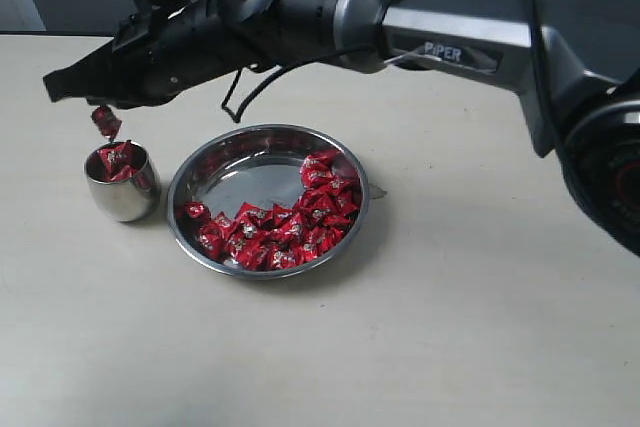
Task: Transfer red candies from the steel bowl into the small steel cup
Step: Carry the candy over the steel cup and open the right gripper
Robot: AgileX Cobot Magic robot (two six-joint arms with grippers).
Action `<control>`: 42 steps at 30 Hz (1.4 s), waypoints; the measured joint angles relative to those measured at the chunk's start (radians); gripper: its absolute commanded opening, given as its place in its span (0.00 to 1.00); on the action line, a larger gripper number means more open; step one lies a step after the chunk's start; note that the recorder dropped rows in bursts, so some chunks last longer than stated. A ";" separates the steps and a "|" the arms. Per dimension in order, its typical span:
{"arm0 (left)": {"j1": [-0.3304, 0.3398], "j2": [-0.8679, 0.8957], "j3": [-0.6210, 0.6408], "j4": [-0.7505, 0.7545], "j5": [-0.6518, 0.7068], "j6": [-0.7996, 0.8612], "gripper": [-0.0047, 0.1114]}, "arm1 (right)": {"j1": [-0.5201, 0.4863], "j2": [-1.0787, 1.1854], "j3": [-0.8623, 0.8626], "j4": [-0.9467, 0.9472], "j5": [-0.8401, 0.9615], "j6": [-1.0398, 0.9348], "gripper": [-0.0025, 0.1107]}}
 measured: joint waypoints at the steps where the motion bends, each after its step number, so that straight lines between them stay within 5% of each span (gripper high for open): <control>1: 0.000 0.000 0.000 0.000 0.000 0.000 0.04 | 0.012 0.009 0.000 0.011 -0.010 -0.019 0.02; 30: 0.000 0.000 0.000 0.000 0.000 0.000 0.04 | 0.046 0.143 0.000 0.069 -0.184 -0.061 0.02; 42: 0.000 0.000 0.000 0.000 0.000 0.000 0.04 | 0.046 0.143 0.000 0.071 -0.193 -0.087 0.31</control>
